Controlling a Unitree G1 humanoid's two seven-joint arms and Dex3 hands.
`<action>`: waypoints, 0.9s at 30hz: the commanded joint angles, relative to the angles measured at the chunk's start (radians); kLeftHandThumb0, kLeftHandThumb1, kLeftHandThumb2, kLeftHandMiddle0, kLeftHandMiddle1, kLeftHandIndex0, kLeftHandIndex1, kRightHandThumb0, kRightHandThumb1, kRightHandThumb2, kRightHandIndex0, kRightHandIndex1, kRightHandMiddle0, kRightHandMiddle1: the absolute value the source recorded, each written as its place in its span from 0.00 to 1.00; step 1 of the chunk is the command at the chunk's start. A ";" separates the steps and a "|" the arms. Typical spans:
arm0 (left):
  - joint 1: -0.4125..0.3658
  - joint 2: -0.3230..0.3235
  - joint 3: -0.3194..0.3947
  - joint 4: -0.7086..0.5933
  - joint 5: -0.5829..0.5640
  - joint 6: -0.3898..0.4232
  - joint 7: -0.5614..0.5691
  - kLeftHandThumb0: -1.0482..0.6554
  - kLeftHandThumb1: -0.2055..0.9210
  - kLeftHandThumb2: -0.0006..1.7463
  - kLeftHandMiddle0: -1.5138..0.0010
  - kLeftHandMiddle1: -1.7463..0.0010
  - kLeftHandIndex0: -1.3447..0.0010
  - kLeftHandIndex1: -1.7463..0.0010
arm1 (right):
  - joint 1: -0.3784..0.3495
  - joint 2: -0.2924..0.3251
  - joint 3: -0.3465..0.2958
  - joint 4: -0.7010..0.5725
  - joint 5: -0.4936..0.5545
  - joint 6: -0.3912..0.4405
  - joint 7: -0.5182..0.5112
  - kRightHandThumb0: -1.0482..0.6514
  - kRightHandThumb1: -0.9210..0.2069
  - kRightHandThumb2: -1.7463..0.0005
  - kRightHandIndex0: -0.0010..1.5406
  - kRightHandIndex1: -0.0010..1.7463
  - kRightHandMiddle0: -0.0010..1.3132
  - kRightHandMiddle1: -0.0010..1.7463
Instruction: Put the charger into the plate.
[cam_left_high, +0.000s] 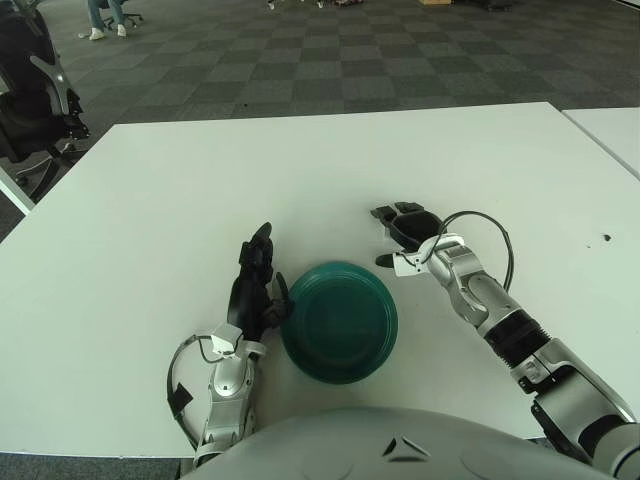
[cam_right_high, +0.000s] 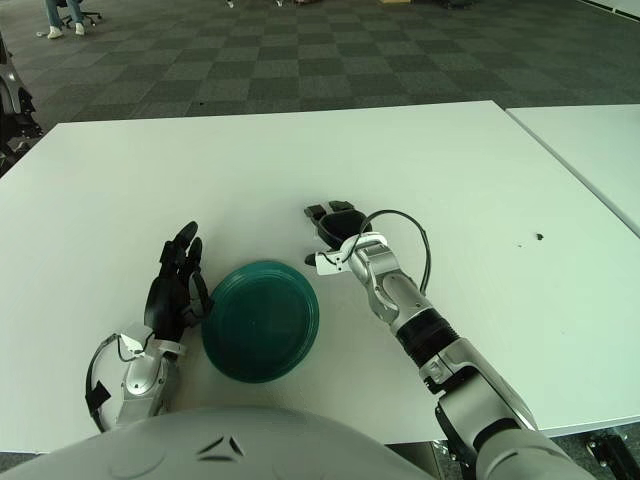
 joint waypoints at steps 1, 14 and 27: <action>0.029 -0.034 -0.007 0.075 -0.013 0.036 0.022 0.05 1.00 0.59 0.87 1.00 1.00 0.67 | -0.009 -0.007 0.013 0.059 -0.011 0.000 -0.006 0.12 0.00 0.60 0.06 0.00 0.00 0.16; 0.030 -0.031 -0.019 0.073 -0.026 0.036 0.023 0.06 1.00 0.58 0.89 1.00 1.00 0.72 | -0.062 0.018 0.041 0.321 0.007 -0.020 -0.130 0.12 0.00 0.60 0.06 0.00 0.00 0.15; 0.029 -0.022 -0.024 0.067 -0.042 0.057 0.011 0.07 1.00 0.57 0.92 1.00 1.00 0.77 | -0.163 0.088 0.040 0.623 0.068 -0.064 -0.253 0.14 0.00 0.63 0.10 0.01 0.00 0.25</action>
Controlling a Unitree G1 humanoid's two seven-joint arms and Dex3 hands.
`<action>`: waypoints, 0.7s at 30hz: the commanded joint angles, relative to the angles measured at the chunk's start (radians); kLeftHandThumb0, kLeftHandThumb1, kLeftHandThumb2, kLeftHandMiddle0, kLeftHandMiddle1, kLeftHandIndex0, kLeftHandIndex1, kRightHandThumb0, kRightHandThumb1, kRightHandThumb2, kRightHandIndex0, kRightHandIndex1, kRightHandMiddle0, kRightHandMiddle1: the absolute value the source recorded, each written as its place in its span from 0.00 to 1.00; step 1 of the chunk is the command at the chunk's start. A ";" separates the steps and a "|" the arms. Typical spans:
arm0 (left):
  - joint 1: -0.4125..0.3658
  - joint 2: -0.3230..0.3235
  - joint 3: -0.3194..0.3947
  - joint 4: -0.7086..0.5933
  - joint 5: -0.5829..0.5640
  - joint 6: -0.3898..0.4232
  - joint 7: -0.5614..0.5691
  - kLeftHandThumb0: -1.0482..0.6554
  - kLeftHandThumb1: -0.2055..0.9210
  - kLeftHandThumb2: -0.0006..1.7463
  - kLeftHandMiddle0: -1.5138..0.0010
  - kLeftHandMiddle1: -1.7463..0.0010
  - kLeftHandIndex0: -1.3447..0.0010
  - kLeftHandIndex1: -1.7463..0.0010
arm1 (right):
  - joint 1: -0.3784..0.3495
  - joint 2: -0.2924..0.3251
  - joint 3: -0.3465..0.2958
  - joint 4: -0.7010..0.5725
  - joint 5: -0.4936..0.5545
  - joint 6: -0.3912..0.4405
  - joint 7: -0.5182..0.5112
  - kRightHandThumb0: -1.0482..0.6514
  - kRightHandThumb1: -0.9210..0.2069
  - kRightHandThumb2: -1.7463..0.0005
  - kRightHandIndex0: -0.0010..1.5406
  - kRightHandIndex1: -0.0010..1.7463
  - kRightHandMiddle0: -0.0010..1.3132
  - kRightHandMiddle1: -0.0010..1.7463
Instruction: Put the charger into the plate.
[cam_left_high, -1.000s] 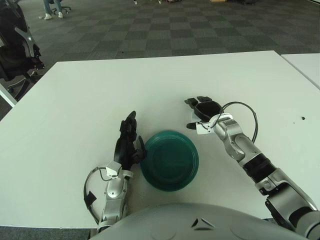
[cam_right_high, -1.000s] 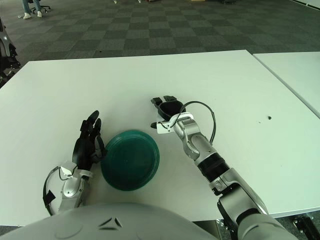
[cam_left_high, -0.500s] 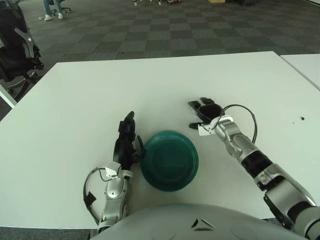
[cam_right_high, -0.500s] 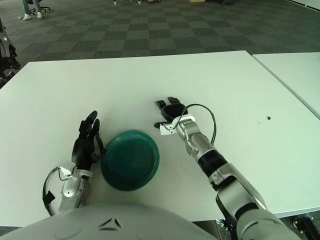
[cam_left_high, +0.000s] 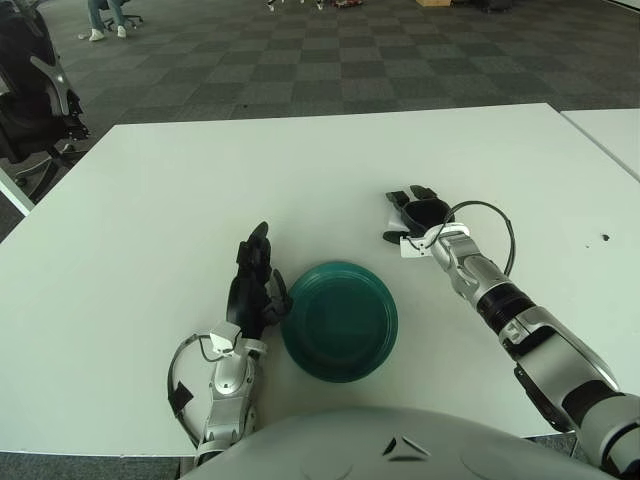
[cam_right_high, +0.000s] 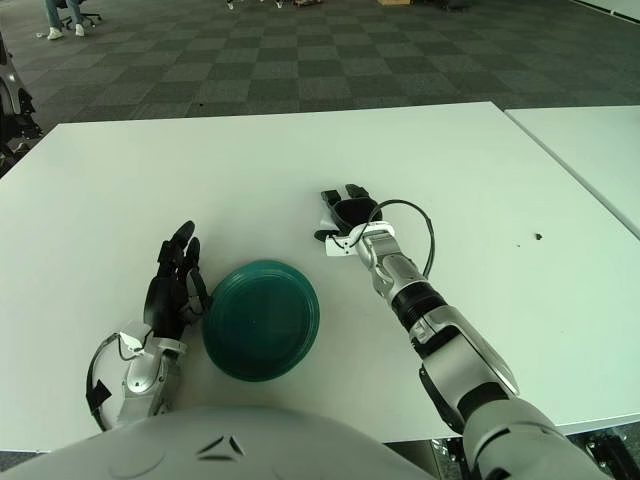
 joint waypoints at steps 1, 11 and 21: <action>0.034 -0.022 -0.017 0.069 -0.012 0.038 -0.006 0.07 1.00 0.57 0.92 1.00 1.00 0.77 | 0.043 0.025 0.026 0.156 0.017 -0.008 -0.007 0.14 0.00 0.63 0.10 0.01 0.00 0.25; 0.037 -0.020 -0.021 0.066 -0.006 0.042 -0.004 0.07 1.00 0.57 0.92 1.00 1.00 0.77 | 0.011 0.103 0.033 0.343 0.050 -0.055 -0.168 0.21 0.00 0.68 0.20 0.62 0.06 0.81; 0.044 -0.019 -0.029 0.058 0.008 0.037 0.007 0.06 1.00 0.57 0.90 0.99 1.00 0.75 | -0.020 0.143 0.065 0.462 0.048 -0.122 -0.234 0.40 0.06 0.66 0.27 0.99 0.19 0.99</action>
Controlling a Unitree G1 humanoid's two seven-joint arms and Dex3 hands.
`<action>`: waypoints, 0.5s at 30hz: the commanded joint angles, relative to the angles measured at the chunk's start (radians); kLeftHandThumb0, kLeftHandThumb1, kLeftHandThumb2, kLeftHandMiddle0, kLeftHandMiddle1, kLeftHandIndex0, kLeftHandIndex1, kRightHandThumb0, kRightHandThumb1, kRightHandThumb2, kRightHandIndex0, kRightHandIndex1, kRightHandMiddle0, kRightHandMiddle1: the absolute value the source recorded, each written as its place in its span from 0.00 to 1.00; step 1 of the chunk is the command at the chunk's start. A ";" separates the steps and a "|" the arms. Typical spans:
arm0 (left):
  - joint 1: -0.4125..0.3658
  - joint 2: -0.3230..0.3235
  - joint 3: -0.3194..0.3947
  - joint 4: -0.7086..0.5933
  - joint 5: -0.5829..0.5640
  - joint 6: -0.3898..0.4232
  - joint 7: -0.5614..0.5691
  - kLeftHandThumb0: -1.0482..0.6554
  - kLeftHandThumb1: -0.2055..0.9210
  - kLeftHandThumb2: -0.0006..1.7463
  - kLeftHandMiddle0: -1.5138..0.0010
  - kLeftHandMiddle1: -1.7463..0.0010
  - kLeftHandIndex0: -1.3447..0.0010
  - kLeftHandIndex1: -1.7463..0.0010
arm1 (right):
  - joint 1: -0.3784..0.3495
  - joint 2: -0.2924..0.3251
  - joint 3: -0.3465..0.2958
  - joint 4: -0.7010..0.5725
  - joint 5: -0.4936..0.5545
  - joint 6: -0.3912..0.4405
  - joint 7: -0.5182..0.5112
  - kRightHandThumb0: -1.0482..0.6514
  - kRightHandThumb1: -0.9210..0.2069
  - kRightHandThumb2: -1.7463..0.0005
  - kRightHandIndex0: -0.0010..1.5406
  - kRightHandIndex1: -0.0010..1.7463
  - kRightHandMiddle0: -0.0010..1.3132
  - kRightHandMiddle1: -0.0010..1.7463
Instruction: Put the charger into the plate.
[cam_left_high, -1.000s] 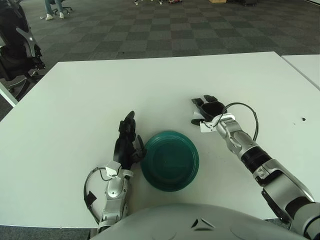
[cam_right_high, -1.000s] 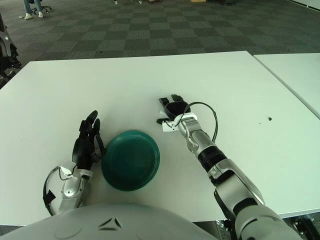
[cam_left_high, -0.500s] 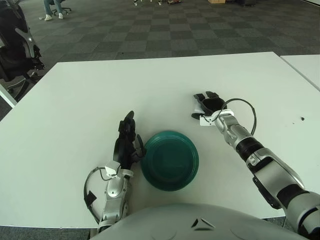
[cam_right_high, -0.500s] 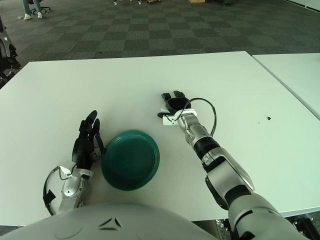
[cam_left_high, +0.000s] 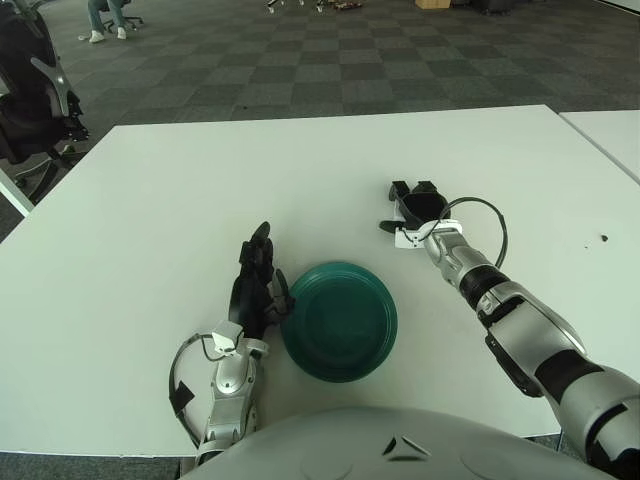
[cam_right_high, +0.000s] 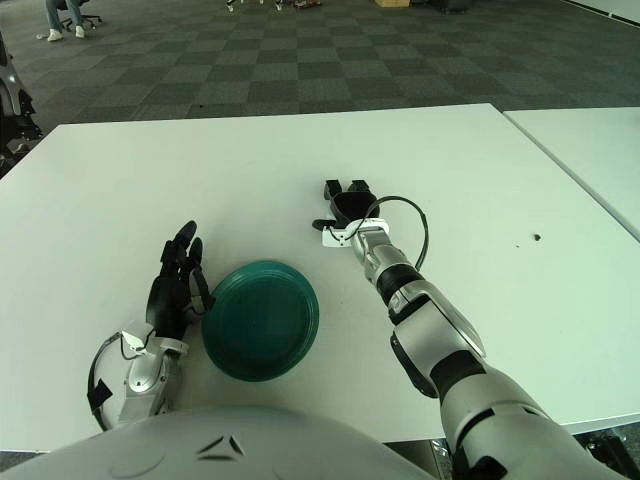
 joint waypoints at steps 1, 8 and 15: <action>0.043 -0.019 -0.017 0.057 0.006 0.031 0.008 0.06 1.00 0.57 0.89 0.99 1.00 0.75 | 0.106 0.035 0.045 0.102 -0.002 -0.023 0.043 0.40 0.07 0.64 0.28 0.99 0.20 0.99; 0.042 -0.022 -0.018 0.059 0.004 0.030 0.006 0.06 1.00 0.56 0.87 0.99 1.00 0.73 | 0.073 0.062 0.076 0.127 -0.017 0.013 0.053 0.40 0.15 0.57 0.36 1.00 0.23 1.00; 0.040 -0.025 -0.018 0.064 -0.008 0.023 0.001 0.06 1.00 0.56 0.87 0.99 1.00 0.71 | 0.049 0.072 0.114 0.108 -0.026 0.050 0.135 0.39 0.18 0.54 0.41 1.00 0.25 1.00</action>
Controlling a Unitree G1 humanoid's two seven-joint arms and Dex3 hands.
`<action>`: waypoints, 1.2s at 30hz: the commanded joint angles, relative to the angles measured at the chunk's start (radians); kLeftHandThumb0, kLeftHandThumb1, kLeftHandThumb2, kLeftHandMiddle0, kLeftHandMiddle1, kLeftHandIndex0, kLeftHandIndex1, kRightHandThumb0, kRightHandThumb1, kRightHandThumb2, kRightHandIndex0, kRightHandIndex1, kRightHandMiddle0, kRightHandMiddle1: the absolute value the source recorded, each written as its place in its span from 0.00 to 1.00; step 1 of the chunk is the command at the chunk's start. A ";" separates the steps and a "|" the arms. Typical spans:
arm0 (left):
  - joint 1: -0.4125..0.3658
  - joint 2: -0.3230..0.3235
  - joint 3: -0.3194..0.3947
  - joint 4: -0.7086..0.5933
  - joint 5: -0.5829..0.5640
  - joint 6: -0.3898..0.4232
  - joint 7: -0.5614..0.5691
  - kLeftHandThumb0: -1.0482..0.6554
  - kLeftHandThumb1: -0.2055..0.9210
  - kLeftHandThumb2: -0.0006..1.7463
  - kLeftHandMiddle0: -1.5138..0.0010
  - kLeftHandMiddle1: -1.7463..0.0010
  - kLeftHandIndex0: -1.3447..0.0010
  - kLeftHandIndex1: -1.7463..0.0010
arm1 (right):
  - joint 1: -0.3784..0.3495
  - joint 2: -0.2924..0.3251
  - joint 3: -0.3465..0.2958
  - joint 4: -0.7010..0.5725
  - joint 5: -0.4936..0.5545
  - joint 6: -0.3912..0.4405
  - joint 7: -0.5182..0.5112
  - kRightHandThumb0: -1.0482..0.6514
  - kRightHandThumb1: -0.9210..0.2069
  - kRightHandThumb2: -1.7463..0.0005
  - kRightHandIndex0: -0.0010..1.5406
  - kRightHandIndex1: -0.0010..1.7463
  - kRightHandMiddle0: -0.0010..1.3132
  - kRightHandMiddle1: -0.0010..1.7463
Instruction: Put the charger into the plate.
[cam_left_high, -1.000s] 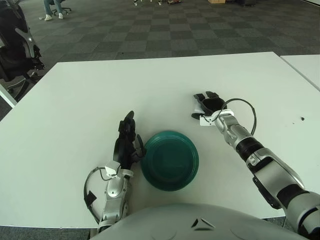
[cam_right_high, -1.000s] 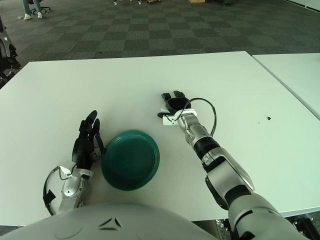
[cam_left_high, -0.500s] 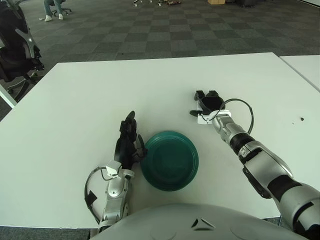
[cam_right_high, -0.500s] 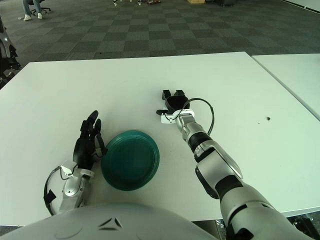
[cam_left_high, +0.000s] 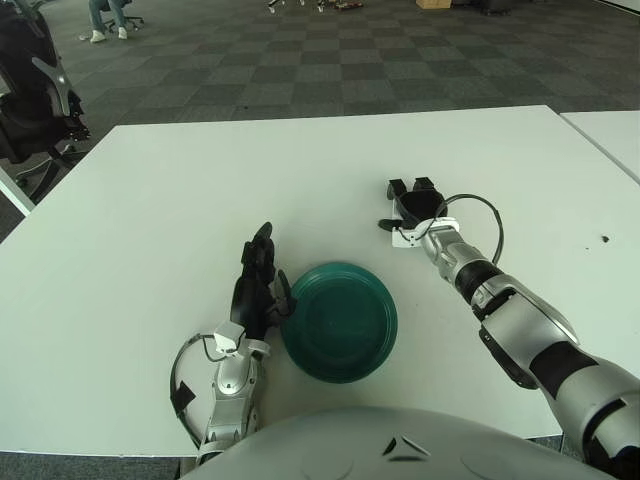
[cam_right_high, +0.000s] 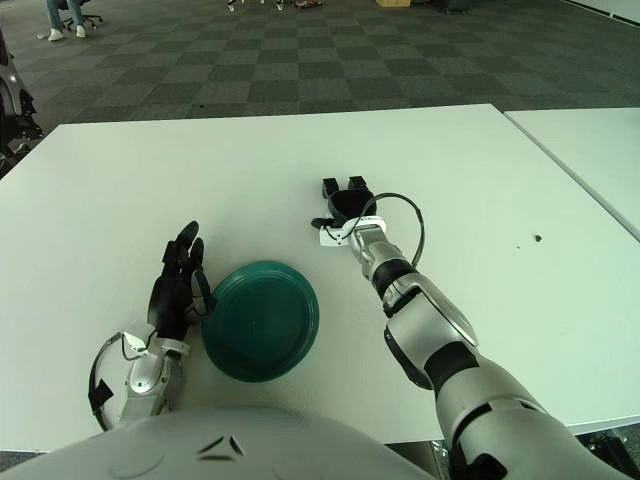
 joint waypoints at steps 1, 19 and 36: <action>0.037 -0.025 -0.011 0.065 -0.014 0.024 -0.001 0.06 1.00 0.56 0.86 0.99 1.00 0.71 | 0.101 0.030 0.045 0.050 -0.002 -0.007 0.141 0.39 0.19 0.54 0.42 1.00 0.25 1.00; 0.031 -0.028 -0.009 0.073 -0.024 0.016 0.003 0.07 1.00 0.55 0.83 0.98 1.00 0.67 | 0.099 -0.099 0.034 -0.115 0.006 -0.098 0.092 0.38 0.29 0.45 0.56 1.00 0.31 1.00; 0.034 -0.017 -0.016 0.067 -0.002 0.016 0.010 0.09 1.00 0.57 0.82 0.99 1.00 0.64 | 0.116 -0.282 -0.144 -0.800 0.087 -0.152 0.299 0.36 0.38 0.37 0.57 1.00 0.37 1.00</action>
